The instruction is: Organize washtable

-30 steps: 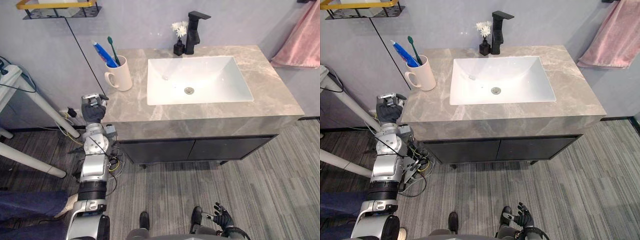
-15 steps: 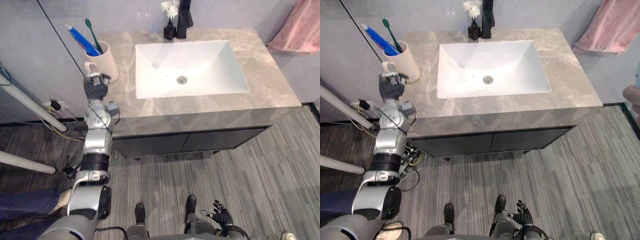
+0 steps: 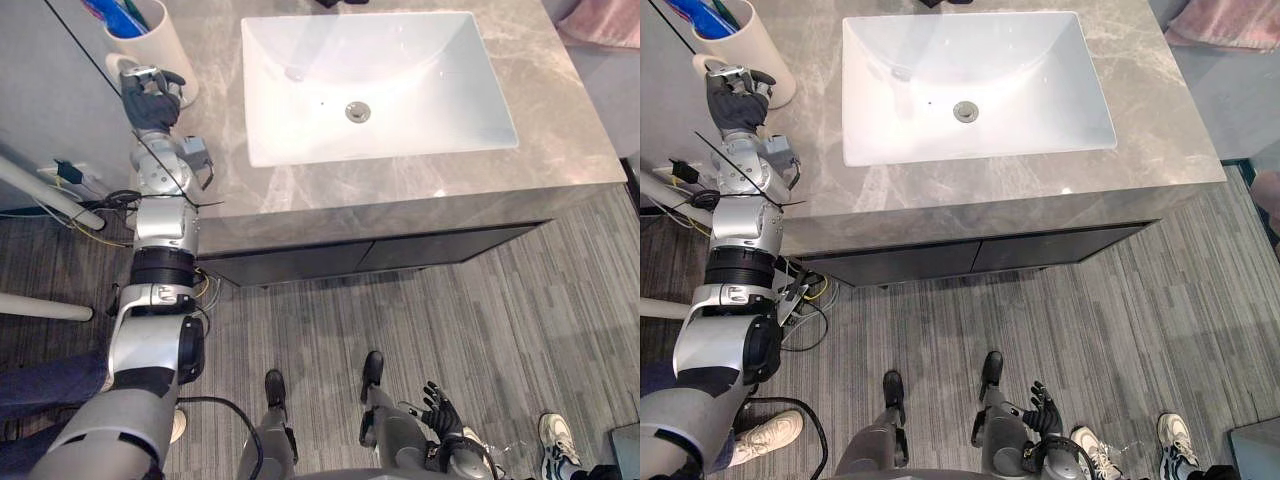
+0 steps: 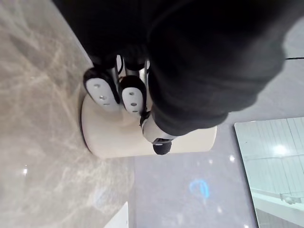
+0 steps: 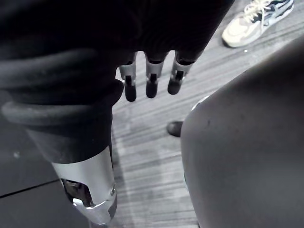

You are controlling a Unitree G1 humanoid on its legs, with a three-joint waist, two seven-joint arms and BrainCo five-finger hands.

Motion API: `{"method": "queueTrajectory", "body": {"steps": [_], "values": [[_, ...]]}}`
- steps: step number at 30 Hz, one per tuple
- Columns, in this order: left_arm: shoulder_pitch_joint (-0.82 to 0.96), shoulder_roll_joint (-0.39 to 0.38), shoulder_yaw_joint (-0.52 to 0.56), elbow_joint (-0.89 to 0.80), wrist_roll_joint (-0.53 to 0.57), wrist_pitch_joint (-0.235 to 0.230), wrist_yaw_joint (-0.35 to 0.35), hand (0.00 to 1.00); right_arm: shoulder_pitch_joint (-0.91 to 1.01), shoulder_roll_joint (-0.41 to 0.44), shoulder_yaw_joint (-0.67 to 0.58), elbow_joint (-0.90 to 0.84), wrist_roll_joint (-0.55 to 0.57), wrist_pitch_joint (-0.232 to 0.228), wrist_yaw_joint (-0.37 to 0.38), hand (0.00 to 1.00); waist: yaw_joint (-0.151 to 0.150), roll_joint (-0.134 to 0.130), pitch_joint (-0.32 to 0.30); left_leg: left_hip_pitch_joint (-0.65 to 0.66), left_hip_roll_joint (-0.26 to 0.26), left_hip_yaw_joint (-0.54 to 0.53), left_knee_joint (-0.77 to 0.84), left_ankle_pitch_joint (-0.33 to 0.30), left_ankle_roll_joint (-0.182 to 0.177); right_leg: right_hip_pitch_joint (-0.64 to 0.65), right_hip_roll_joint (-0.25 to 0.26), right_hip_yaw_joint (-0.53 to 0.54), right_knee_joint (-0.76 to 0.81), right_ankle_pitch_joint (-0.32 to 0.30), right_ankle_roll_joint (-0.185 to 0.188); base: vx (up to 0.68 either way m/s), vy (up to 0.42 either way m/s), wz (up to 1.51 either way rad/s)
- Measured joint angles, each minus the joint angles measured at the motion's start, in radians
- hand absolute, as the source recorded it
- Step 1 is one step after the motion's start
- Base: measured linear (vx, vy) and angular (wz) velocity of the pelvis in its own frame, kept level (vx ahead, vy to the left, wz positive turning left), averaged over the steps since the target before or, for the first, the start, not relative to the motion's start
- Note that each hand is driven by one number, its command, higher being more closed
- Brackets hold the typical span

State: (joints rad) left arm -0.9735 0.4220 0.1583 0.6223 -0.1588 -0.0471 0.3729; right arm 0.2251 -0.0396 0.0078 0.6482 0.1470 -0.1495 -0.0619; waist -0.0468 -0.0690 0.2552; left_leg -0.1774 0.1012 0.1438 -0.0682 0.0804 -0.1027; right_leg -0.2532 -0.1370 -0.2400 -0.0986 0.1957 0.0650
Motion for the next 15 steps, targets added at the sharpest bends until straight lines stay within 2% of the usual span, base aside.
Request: {"method": "queueTrajectory", "body": {"steps": [6,9,12,13,15], "values": [[-0.015,0.007,-0.001,0.02,0.0,0.0,0.0,1.0,-0.003,0.0,0.0,0.0,0.0,0.0,0.0,0.0,-0.004,-0.001,0.001,-0.006,-0.001,0.001,-0.001,0.0,0.0,-0.008,0.0,0.001,0.0,0.0,0.0,0.03,0.01,0.0],[-0.008,0.0,-0.019,-0.028,0.0,0.002,0.004,1.0,-0.005,0.001,0.0,0.003,0.0,-0.001,-0.001,0.0,-0.003,-0.001,0.002,-0.006,-0.002,-0.003,-0.001,0.0,0.0,-0.005,-0.001,-0.002,0.0,0.0,0.0,0.03,0.018,0.05],[0.058,-0.037,-0.054,-0.258,0.002,-0.001,0.008,1.0,-0.007,0.001,-0.002,0.013,0.0,-0.001,-0.001,0.0,0.002,-0.001,0.002,0.002,-0.004,-0.008,0.0,-0.002,0.004,0.008,-0.004,-0.007,0.0,-0.001,0.0,0.03,0.021,0.05],[0.11,-0.054,-0.066,-0.386,0.006,-0.008,0.009,1.0,-0.012,0.001,-0.003,0.02,0.0,0.0,-0.001,0.0,0.003,0.0,0.002,0.009,-0.006,-0.009,0.0,-0.004,0.006,0.015,-0.006,-0.007,0.0,-0.002,0.002,0.0,0.0,0.0],[0.203,-0.079,-0.074,-0.534,0.02,-0.026,0.007,1.0,-0.02,0.001,-0.01,0.035,-0.001,0.0,0.0,0.0,0.006,0.003,0.001,0.021,-0.007,-0.009,0.0,-0.007,0.008,0.028,-0.007,-0.007,0.0,-0.006,0.004,0.0,0.0,0.0]]}}
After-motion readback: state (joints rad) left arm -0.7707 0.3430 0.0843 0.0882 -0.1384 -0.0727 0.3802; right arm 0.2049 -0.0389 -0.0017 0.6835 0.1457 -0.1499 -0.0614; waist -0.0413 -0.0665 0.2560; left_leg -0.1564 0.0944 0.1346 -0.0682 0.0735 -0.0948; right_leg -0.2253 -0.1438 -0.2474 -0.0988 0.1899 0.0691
